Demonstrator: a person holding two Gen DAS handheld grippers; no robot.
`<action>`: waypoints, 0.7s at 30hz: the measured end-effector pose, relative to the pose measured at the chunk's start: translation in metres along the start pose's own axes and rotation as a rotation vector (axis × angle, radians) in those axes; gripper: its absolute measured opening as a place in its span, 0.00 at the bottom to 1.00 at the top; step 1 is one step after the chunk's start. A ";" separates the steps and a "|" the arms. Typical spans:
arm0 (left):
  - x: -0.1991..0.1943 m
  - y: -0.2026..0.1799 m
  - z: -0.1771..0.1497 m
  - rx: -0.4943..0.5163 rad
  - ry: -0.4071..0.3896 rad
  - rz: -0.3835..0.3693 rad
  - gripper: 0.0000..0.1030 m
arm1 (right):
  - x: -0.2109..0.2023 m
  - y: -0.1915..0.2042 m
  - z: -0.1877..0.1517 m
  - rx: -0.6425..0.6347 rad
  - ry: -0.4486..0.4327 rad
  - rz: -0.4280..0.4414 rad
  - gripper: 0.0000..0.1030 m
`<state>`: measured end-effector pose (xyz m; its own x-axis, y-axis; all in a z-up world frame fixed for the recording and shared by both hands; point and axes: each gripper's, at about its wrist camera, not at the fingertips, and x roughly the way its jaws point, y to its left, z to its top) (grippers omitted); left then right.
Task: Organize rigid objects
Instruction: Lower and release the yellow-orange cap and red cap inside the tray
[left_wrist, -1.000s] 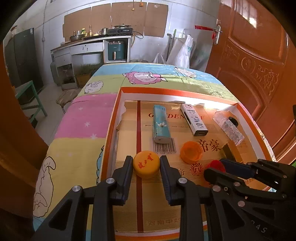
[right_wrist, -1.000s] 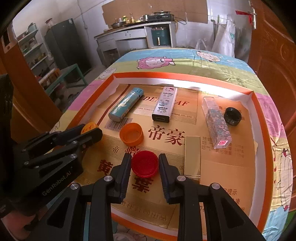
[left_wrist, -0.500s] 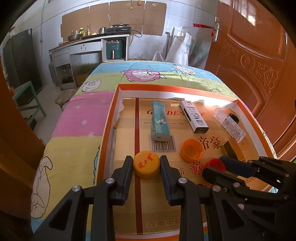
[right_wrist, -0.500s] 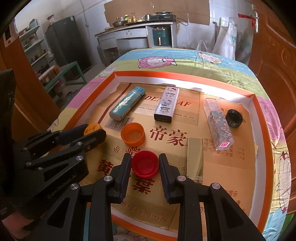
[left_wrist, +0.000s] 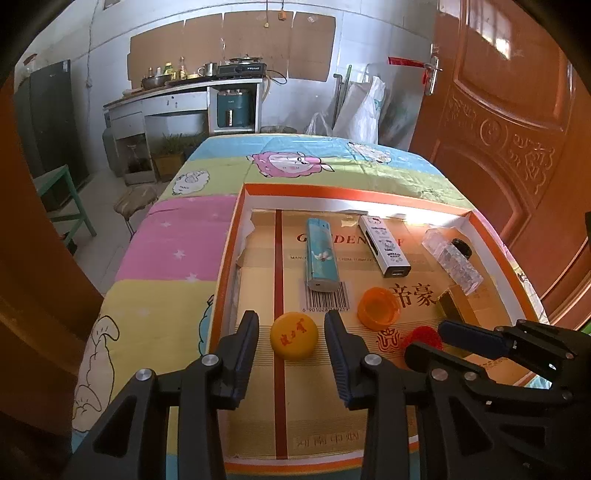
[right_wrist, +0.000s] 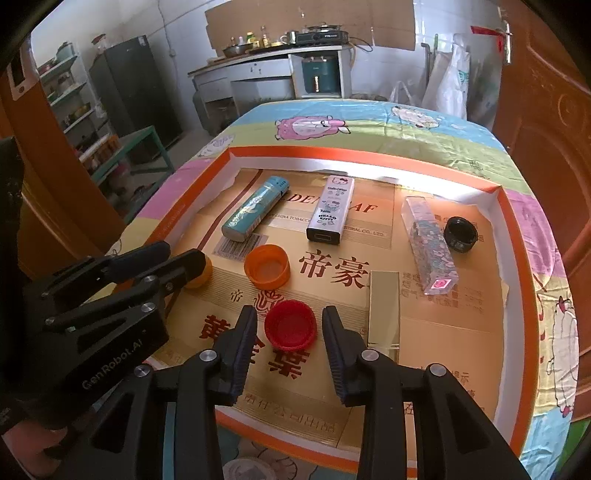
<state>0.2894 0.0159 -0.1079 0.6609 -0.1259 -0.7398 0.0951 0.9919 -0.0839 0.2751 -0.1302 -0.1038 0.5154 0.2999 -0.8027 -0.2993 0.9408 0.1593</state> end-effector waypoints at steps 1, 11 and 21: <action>-0.002 0.000 0.000 -0.001 -0.003 0.001 0.36 | -0.002 0.000 0.000 0.001 -0.004 -0.001 0.37; -0.026 -0.004 -0.002 -0.002 -0.034 -0.006 0.36 | -0.027 0.003 -0.004 0.001 -0.034 -0.011 0.37; -0.056 -0.007 -0.009 0.000 -0.064 -0.008 0.36 | -0.055 0.009 -0.016 0.004 -0.060 -0.020 0.37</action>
<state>0.2453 0.0164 -0.0719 0.7066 -0.1341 -0.6948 0.0999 0.9910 -0.0896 0.2311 -0.1407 -0.0669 0.5687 0.2897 -0.7699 -0.2855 0.9473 0.1455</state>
